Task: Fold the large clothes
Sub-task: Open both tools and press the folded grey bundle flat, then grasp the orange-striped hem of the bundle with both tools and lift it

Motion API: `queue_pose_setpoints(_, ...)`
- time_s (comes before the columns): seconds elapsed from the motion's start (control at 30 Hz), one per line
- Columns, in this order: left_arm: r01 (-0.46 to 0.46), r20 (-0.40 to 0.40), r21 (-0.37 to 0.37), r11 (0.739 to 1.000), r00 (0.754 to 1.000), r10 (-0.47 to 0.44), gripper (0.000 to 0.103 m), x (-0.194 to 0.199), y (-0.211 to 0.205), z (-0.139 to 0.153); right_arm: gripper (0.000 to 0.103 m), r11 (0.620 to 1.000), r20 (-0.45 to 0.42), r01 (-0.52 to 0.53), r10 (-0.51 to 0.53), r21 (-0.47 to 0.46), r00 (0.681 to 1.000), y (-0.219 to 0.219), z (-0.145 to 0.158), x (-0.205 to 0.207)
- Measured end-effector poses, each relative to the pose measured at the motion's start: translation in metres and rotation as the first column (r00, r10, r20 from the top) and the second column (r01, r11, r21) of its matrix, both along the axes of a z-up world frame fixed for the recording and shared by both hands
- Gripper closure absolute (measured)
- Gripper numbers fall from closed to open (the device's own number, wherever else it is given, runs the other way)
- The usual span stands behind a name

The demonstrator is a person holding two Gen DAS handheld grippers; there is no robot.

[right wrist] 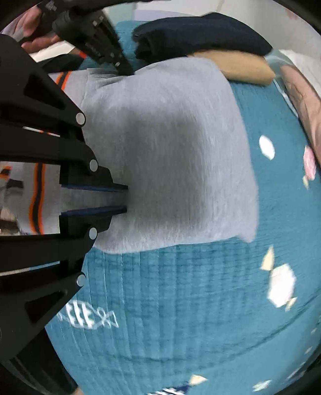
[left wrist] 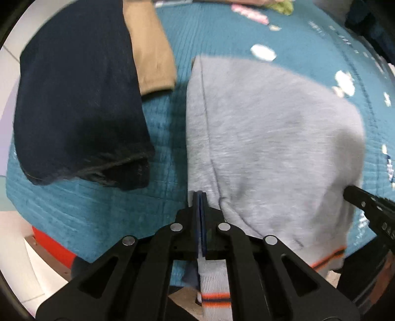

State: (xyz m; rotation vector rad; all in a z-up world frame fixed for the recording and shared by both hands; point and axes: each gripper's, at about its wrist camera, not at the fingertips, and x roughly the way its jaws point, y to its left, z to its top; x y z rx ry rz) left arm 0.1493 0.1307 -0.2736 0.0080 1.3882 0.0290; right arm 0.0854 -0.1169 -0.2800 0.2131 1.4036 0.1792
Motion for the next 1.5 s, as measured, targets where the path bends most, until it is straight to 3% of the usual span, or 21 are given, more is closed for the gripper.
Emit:
queue_pose_setpoints(0.1,0.024,0.070,-0.017,1.000,0.997,-0.023,0.100,0.011,-0.006,0.030,0.090,0.999,0.051,0.030,-0.032,0.028,0.998,-0.013,0.019,0.015)
queue_pose_setpoints(0.17,0.023,0.095,-0.046,0.999,0.995,-0.019,0.100,0.025,-0.007,0.040,0.090,0.999,0.064,0.047,-0.048,0.028,0.997,-0.014,0.024,0.025)
queue_pose_setpoints(0.23,0.025,0.115,-0.026,0.999,0.993,-0.022,0.100,0.050,-0.014,0.043,0.090,0.998,0.069,0.050,-0.052,0.030,0.996,-0.013,0.024,0.045)
queue_pose_setpoints(0.3,0.010,0.100,-0.030,1.000,0.995,-0.007,0.100,0.073,-0.014,0.032,0.088,0.999,0.031,0.049,-0.049,0.004,0.998,-0.009,0.004,0.064)
queue_pose_setpoints(0.4,-0.046,-0.050,-0.031,0.998,0.998,0.045,0.101,0.108,0.003,-0.027,0.089,0.997,0.003,0.071,-0.071,-0.010,0.997,-0.011,-0.026,0.083)
queue_pose_setpoints(0.43,-0.053,-0.047,-0.029,0.998,0.998,0.051,0.101,0.108,0.007,-0.033,0.089,0.997,0.000,0.077,-0.077,0.001,0.997,-0.012,-0.028,0.086)
queue_pose_setpoints(0.53,-0.008,-0.015,0.060,0.998,1.000,0.009,0.101,0.110,-0.009,-0.025,0.089,0.997,-0.017,0.078,-0.077,0.011,0.997,-0.016,-0.025,0.083)
queue_pose_setpoints(0.63,0.004,-0.011,0.048,0.999,1.000,-0.003,0.102,0.106,-0.008,-0.018,0.089,0.997,-0.004,0.069,-0.069,0.038,0.998,-0.021,-0.018,0.076)
queue_pose_setpoints(0.67,-0.003,-0.015,0.024,1.000,1.000,0.004,0.097,0.103,-0.005,-0.013,0.086,0.996,0.004,0.072,-0.072,0.050,0.997,-0.024,-0.013,0.071)
queue_pose_setpoints(0.7,-0.007,-0.025,-0.009,1.000,1.000,0.006,0.084,0.100,-0.002,-0.006,0.080,0.994,0.013,0.076,-0.077,0.073,0.997,-0.028,-0.007,0.066)
queue_pose_setpoints(0.73,-0.009,-0.027,-0.015,1.000,1.000,0.008,0.039,0.097,0.000,-0.001,0.062,0.993,0.019,0.080,-0.082,0.081,0.996,-0.028,-0.004,0.063)
queue_pose_setpoints(0.77,-0.015,-0.005,-0.005,1.000,1.000,0.015,0.011,0.092,0.002,0.007,0.049,0.993,0.030,0.083,-0.086,0.079,0.996,-0.028,0.001,0.060)
queue_pose_setpoints(0.8,-0.009,0.035,-0.008,1.000,0.999,0.009,0.011,0.085,0.004,0.017,0.047,0.994,0.056,0.083,-0.087,0.069,0.995,-0.031,0.007,0.054)
queue_pose_setpoints(0.93,0.021,0.038,-0.093,0.995,0.999,-0.018,0.011,0.066,0.012,0.029,0.034,0.995,0.100,0.056,-0.064,0.086,0.993,-0.039,0.015,0.040)
queue_pose_setpoints(1.07,0.039,0.048,-0.133,0.990,0.998,-0.032,0.010,0.038,0.020,0.030,0.031,0.990,0.102,0.064,-0.077,0.127,0.992,-0.053,0.014,0.030)
queue_pose_setpoints(1.13,0.033,0.031,-0.149,0.988,0.999,-0.029,0.010,0.023,0.025,0.028,0.023,0.988,0.098,0.074,-0.088,0.132,0.991,-0.058,0.011,0.026)
queue_pose_setpoints(1.27,0.000,-0.038,-0.209,0.978,0.999,-0.008,0.010,0.011,0.036,0.003,0.023,0.979,0.080,0.048,-0.064,0.197,0.995,-0.064,0.002,0.011)
queue_pose_setpoints(1.37,-0.068,-0.110,-0.308,0.949,0.993,0.036,0.010,0.001,0.053,-0.018,0.023,0.971,0.047,0.027,-0.039,0.238,0.998,-0.061,-0.011,0.001)
queue_pose_setpoints(1.47,-0.149,-0.184,-0.442,0.884,0.980,0.074,0.010,-0.007,0.067,-0.040,0.023,0.966,0.011,0.022,-0.025,0.258,1.000,-0.055,-0.026,-0.006)
queue_pose_setpoints(1.5,-0.186,-0.214,-0.489,0.852,0.973,0.089,0.010,-0.011,0.072,-0.049,0.023,0.962,0.002,0.022,-0.024,0.271,1.000,-0.053,-0.030,-0.007)
